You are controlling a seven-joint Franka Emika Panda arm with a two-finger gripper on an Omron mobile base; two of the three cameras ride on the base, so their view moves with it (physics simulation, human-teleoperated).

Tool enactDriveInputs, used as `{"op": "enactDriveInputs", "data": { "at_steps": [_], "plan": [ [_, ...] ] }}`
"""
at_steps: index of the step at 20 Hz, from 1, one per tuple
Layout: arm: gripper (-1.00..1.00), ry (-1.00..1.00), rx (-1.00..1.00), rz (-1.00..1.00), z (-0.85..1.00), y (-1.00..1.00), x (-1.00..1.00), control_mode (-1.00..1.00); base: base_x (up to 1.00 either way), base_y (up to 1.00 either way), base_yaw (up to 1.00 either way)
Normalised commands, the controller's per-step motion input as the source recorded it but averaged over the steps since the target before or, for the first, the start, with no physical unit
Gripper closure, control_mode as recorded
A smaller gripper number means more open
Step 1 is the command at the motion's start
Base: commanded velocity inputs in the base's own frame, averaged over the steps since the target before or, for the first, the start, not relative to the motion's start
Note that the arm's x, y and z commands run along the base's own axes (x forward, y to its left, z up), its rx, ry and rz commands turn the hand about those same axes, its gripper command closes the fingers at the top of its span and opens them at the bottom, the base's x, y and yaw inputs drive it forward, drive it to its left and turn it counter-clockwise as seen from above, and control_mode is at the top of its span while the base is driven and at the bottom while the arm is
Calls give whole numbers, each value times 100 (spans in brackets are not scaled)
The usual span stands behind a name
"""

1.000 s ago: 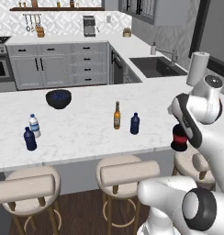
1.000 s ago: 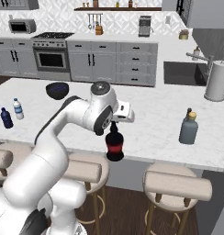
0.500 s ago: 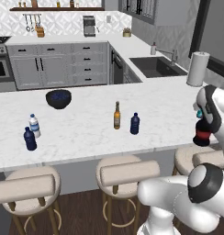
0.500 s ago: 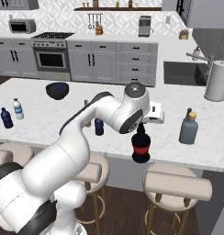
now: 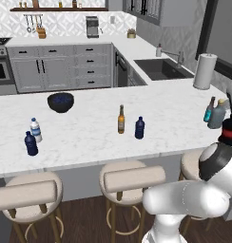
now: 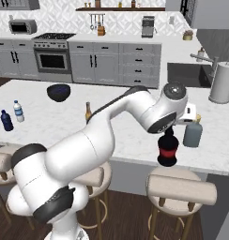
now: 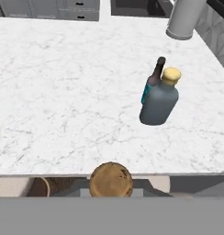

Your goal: Move the plastic bottles in the middle to the plastics group, and the glass bottles in the middle to the glass group.

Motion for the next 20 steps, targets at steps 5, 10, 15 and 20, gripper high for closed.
{"op": "enactDriveInputs", "data": {
  "at_steps": [5,10,15,20],
  "plan": [
    [100,-14,0,10,-23,-20,8,-100,0,0,0],
    [100,-3,0,11,-1,-14,24,-100,0,0,0],
    [100,4,0,8,5,-8,53,-100,0,0,0],
    [100,0,0,5,0,-6,22,-100,0,0,0]
  ]
}}
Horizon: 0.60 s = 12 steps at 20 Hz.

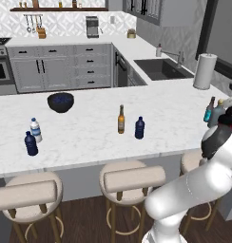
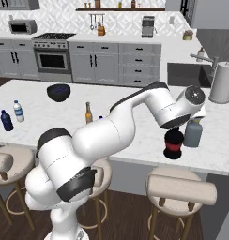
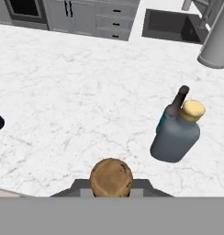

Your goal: Move the plastic bottles in the middle to the plastics group, and the glass bottles in the middle to the glass group.

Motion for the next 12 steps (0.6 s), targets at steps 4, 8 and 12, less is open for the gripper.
{"op": "enactDriveInputs", "data": {
  "at_steps": [4,8,12],
  "plan": [
    [100,0,0,1,0,-16,3,-100,0,0,0],
    [100,0,0,1,-2,-15,14,-100,0,0,0],
    [100,0,0,1,-31,-1,0,-100,0,0,0]
  ]
}}
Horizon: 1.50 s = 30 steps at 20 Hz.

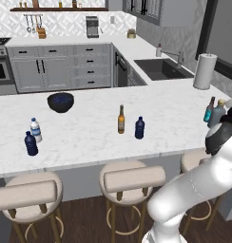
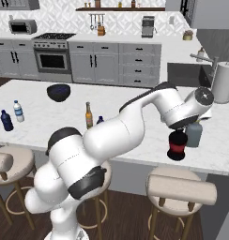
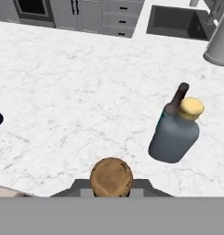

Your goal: Move the plastic bottles in the middle to the plastics group, and the glass bottles in the middle to the glass group.

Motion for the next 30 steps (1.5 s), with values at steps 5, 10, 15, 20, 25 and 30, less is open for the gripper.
{"op": "enactDriveInputs", "data": {
  "at_steps": [5,10,15,20,25,30],
  "plan": [
    [100,0,0,2,-59,0,0,-100,0,0,0],
    [100,-1,0,1,-25,0,1,-100,0,0,0],
    [100,-8,0,0,0,-1,41,-100,0,0,0],
    [100,-5,0,0,-7,0,55,-100,0,0,0],
    [100,-2,0,0,-17,-6,20,-100,0,0,0],
    [100,-3,0,0,-9,-36,23,-100,0,0,0]
  ]
}}
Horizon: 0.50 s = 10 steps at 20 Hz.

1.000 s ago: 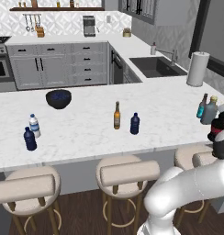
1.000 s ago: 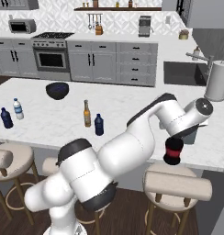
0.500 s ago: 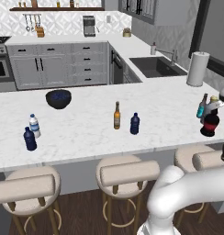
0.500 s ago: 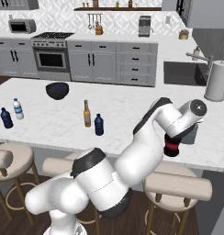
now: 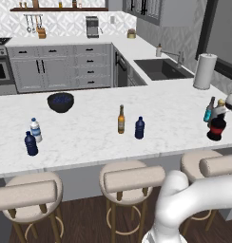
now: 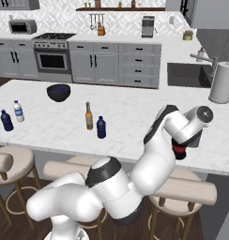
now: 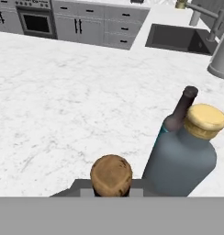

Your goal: Move the plastic bottles in the middle to the plastics group, and the glass bottles in the middle to the glass group.

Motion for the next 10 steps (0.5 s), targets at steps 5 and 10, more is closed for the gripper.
{"op": "enactDriveInputs", "data": {
  "at_steps": [5,10],
  "plan": [
    [100,-1,0,0,-3,-46,22,-100,0,0,0],
    [100,0,0,0,-18,-32,39,-100,0,0,0]
  ]
}}
